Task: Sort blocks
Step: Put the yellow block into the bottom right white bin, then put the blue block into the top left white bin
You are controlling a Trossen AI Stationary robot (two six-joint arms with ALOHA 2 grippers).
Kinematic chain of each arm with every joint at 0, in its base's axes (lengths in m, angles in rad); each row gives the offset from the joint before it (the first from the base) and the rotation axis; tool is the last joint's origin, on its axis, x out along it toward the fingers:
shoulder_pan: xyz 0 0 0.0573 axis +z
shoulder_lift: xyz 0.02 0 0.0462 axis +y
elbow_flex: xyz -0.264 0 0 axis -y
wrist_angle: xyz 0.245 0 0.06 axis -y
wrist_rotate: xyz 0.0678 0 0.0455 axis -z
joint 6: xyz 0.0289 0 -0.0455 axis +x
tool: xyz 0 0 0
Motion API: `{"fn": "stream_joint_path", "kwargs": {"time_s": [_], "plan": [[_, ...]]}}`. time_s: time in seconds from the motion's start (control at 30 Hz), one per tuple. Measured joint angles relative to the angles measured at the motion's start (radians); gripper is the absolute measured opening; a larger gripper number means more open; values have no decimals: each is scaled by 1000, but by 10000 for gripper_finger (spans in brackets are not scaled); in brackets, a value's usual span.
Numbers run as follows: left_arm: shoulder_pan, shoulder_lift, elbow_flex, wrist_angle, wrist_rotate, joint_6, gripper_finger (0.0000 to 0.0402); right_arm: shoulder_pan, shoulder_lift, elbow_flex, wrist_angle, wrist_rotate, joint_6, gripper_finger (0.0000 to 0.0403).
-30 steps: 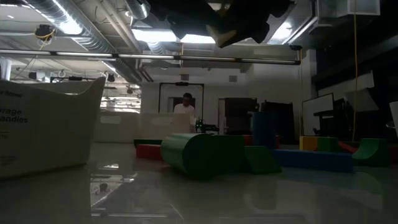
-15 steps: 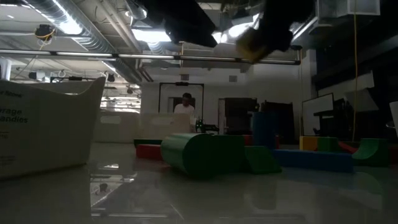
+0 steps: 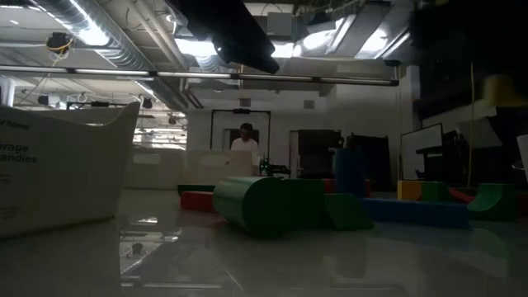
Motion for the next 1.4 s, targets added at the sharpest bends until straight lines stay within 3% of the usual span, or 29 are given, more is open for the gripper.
{"fn": "stream_joint_path", "kwargs": {"time_s": [0.17, 0.5, 0.67, 0.9, 1.03, 1.4], "plan": [[0, 0, 0, -2, 0, 0, 217, 101, -4, -2, -149, -10, 58, 141], [0, 0, 0, -81, 0, -4, 217, 259, -3, -50, -127, -3, 107, 142], [-1, -2, 0, -101, 0, -4, 217, 260, -3, -54, -132, -1, 172, 154], [-1, -18, 0, -109, 0, -4, 217, 260, -3, -54, -132, 15, 180, 235], [7, -54, 0, -133, 0, -26, 217, 260, -3, -54, -132, 14, 183, 262], [68, -217, 0, -404, -4, -122, 217, 242, -2, -20, -171, -65, 179, 238]]}}
